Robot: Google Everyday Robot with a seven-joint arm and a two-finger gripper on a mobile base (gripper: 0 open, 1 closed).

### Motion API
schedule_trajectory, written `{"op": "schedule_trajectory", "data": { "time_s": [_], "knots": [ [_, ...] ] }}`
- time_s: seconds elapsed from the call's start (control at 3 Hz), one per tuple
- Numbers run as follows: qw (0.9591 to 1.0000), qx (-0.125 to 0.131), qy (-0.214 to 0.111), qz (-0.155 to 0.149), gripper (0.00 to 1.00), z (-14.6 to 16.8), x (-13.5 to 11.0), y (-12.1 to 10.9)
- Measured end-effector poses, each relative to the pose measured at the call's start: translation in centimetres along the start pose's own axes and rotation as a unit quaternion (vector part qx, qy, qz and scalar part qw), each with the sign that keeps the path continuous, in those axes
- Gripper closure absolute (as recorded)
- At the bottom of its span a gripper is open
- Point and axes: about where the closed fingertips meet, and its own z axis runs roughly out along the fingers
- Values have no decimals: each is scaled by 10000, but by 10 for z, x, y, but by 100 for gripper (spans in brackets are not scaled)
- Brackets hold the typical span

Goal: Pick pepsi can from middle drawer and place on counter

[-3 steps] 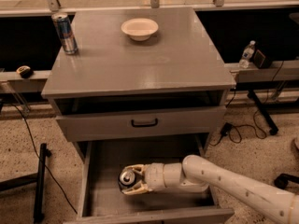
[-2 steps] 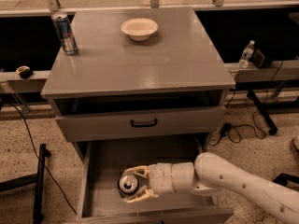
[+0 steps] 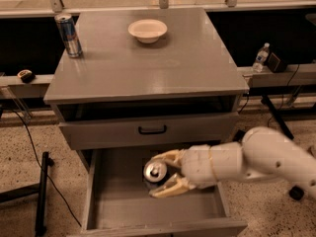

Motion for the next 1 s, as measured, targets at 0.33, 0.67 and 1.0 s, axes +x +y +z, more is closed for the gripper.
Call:
{"op": "schedule_trajectory", "data": {
  "time_s": [0.33,0.67,1.0],
  "knots": [
    [9896,891,365,1071,100,-90,20,-48],
    [9728,1282,548,1849,100,-130,57,-54],
    [9727,1280,550,1854,100,-130,57,-54]
  ]
}}
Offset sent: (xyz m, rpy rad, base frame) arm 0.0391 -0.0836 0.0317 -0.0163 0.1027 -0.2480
